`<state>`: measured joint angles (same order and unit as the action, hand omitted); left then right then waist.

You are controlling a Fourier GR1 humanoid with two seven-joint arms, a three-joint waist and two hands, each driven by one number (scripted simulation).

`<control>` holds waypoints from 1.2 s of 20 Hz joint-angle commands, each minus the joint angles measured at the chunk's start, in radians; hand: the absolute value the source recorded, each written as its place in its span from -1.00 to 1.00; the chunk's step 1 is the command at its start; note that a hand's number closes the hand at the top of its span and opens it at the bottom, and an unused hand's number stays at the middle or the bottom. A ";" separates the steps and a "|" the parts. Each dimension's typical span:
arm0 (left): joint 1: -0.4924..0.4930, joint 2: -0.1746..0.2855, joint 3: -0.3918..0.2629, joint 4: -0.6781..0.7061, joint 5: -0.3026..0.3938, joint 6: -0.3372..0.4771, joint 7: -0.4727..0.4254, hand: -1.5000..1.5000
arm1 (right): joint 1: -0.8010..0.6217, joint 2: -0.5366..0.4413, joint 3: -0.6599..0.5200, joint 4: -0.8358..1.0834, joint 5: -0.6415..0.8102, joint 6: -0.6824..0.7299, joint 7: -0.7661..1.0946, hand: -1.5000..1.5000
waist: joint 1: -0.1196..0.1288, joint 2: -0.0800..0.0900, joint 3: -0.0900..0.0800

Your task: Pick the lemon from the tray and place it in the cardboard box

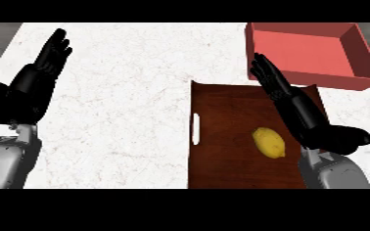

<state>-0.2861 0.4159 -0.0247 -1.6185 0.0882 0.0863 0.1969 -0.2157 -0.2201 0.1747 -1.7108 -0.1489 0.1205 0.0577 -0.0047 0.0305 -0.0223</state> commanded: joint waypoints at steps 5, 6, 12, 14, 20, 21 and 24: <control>0.183 -0.082 0.062 0.132 -0.023 0.112 -0.052 0.00 | 0.101 -0.164 -0.156 -0.092 0.056 0.019 -0.113 1.00 | -0.013 -0.033 0.021; 0.245 -0.130 0.049 0.157 -0.050 0.164 -0.087 0.00 | 0.108 -0.193 -0.193 -0.101 0.057 0.024 -0.139 1.00 | -0.016 -0.034 0.021; 0.272 -0.184 0.034 0.190 -0.005 0.129 -0.120 0.00 | 0.328 -0.211 -0.236 -0.003 0.386 -0.224 -0.328 -1.00 | -0.018 -0.032 0.023; 0.224 -0.185 0.060 0.231 -0.001 0.139 -0.124 0.00 | 0.355 -0.216 -0.235 0.003 0.445 -0.254 -0.399 -1.00 | -0.011 -0.031 0.022; 0.228 -0.200 0.042 0.239 -0.027 0.138 -0.130 0.00 | 0.470 -0.389 -0.313 -0.209 0.443 -0.074 -0.179 -1.00 | -0.008 -0.033 0.021; 0.213 -0.220 0.048 0.314 -0.039 0.145 -0.200 0.00 | 0.448 -0.422 -0.347 -0.208 0.417 -0.035 -0.139 -1.00 | -0.009 -0.031 0.021; 0.245 -0.236 0.018 0.260 -0.048 0.139 -0.184 0.00 | 0.441 -0.424 -0.309 -0.326 0.433 0.036 0.038 -1.00 | 0.000 -0.032 0.021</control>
<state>-0.0579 0.1992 0.0091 -1.3567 0.0522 0.2309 0.0390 0.2179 -0.6091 -0.1279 -1.9502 0.2797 0.0745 -0.0443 -0.0127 -0.0016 -0.0014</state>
